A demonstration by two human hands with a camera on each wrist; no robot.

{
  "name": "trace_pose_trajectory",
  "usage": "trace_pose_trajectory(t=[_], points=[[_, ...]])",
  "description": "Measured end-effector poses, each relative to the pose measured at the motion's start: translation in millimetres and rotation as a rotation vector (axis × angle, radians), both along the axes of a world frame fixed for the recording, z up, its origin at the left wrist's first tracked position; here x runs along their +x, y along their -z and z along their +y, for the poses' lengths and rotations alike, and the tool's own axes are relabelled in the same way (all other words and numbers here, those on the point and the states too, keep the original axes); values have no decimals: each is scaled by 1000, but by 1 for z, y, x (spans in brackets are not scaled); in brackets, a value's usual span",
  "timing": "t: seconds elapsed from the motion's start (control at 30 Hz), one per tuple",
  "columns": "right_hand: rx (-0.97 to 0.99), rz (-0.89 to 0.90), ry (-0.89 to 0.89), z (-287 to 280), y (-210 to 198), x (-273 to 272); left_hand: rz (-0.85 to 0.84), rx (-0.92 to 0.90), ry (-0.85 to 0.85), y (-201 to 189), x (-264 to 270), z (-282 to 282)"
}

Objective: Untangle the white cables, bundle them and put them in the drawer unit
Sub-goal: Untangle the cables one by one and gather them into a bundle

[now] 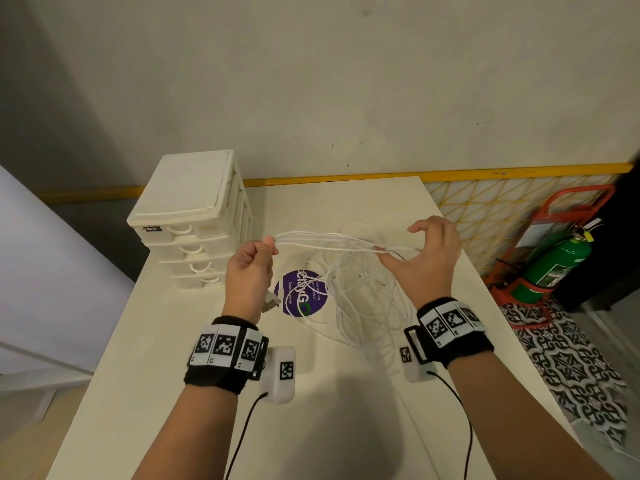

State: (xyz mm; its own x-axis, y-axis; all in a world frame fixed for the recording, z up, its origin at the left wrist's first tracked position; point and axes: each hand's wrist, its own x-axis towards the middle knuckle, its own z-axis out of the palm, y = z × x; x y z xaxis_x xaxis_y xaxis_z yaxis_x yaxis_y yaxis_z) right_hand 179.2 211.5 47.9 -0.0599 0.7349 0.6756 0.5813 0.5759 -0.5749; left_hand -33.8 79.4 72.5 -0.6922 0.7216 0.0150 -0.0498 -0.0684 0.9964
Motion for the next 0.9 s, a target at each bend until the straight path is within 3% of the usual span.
trace_pose_trajectory(t=[0.2, 0.27, 0.37, 0.47, 0.57, 0.67, 0.77, 0.9], points=[[195, 86, 129, 3, -27, -8, -46, 106, -38, -17, 2, -3], [178, 154, 107, 4, -41, -15, -60, 152, -38, -23, 5, -2], [-78, 109, -150, 5, -46, -25, -70, 120, -15, -23, 4, -1], [-382, -106, -397, 0, -33, -29, -18, -12, 14, -15, 2, -5], [-502, -123, -529, -13, -25, -32, 131, -108, 50, -11, 9, -8], [-564, -122, -649, -21, -25, -36, 197, -36, 71, -11, 15, -7], [-460, -146, -588, -19, -20, -30, 195, -45, -37, -16, 9, -8], [-285, -18, -369, -12, -15, -17, 180, -145, -65, -11, -1, -9]])
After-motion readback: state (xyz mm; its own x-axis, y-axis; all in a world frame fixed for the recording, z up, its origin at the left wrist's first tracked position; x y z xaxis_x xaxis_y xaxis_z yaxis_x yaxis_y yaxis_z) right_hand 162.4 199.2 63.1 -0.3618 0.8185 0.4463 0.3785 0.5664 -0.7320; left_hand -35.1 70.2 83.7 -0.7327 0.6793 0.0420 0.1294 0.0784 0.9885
